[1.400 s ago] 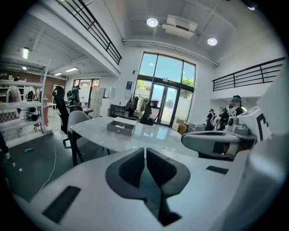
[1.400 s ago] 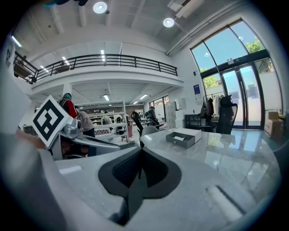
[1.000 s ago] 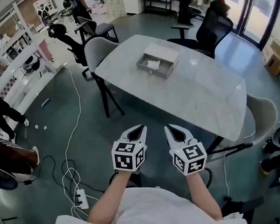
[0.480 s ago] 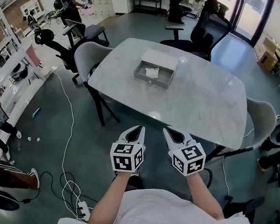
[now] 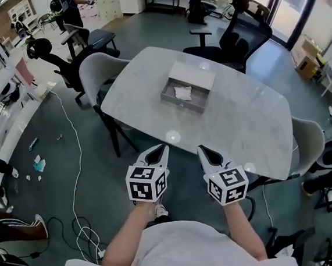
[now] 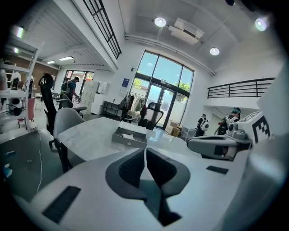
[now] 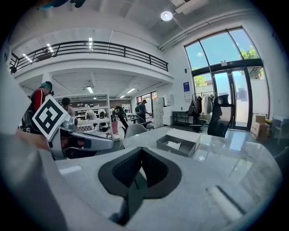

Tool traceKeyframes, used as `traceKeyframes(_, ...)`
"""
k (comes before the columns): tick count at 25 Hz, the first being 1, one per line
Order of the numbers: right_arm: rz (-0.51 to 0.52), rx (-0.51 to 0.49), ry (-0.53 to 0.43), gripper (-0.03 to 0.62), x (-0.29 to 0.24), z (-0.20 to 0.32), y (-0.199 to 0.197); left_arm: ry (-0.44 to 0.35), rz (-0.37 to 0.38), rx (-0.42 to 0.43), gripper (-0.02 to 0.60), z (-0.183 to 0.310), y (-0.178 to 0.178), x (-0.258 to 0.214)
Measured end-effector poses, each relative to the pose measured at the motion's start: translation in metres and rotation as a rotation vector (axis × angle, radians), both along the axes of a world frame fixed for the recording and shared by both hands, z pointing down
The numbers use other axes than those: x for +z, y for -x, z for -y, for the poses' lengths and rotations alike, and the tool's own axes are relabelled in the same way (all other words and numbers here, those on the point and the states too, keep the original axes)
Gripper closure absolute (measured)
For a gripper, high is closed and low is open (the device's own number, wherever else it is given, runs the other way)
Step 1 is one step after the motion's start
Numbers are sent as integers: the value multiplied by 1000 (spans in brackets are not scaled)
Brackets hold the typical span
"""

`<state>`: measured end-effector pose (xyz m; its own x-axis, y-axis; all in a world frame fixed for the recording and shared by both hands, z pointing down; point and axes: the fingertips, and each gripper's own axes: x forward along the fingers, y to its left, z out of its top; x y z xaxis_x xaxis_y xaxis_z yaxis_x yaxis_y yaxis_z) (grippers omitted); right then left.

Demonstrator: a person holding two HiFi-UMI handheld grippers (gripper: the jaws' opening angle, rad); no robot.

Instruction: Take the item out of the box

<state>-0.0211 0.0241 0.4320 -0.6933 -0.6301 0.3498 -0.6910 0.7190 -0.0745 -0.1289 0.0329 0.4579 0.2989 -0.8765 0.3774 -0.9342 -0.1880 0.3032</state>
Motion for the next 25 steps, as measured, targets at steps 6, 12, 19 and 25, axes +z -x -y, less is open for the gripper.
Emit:
traceKeyframes(6,5,41,-12,589,-6,16,26,-3,-8,35,560,20,26,-2)
traceKeyframes(12,5,66,-21,589,-7,32,42,3,-19,53,561,37,43,2)
traceKeyframes(19,-3,87,-39,589,-7,52,45,-14,-3,87,561,61,43,0)
traceKeyframes(25,18,85,-35,589,-1,78,53,-6,16,89,561,86,48,5)
